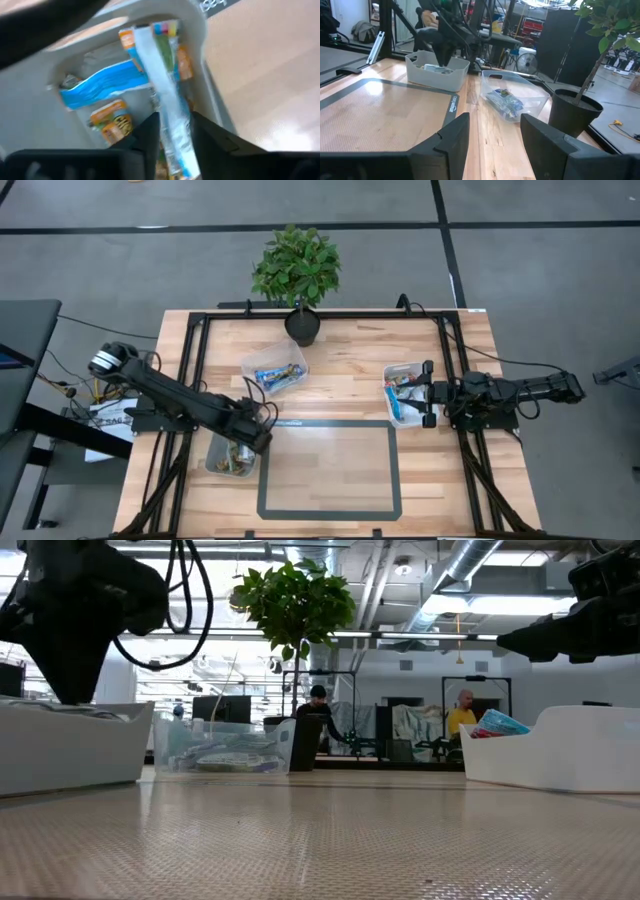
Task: Pick and place Granola Bars by type
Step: Put the yellow granola bar into the gray bin, then return to Home Position
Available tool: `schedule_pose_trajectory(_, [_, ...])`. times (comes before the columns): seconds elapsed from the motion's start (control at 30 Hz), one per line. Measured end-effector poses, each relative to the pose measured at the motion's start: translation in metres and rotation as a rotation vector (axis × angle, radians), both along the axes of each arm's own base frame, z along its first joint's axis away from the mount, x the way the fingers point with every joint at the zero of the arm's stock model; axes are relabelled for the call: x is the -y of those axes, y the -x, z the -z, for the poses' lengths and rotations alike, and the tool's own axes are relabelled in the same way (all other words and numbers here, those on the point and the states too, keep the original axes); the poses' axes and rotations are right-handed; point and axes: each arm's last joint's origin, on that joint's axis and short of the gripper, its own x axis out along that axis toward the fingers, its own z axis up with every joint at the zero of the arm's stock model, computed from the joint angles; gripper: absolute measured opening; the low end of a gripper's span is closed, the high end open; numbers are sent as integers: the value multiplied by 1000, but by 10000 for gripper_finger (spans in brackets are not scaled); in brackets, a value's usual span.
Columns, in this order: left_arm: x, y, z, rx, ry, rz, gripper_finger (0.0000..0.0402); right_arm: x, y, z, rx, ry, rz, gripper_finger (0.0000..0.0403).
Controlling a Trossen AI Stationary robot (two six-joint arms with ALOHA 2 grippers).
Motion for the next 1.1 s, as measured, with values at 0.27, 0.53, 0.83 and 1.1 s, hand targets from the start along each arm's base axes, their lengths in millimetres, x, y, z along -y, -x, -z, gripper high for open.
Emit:
schedule_pose_trajectory(0.27, [-7,9,-13,9,15,119,198,0,0,0,1,0,0,171])
schedule_pose_trajectory(0.53, [-26,31,-47,235,-89,253,218,0,0,0,1,0,0,171])
schedule_pose_trajectory(0.83, [-53,61,-34,558,-190,490,219,0,0,0,1,0,0,171])
schedule_pose_trajectory(1.1, [-61,74,6,971,-463,741,219,0,0,0,0,0,0,171])
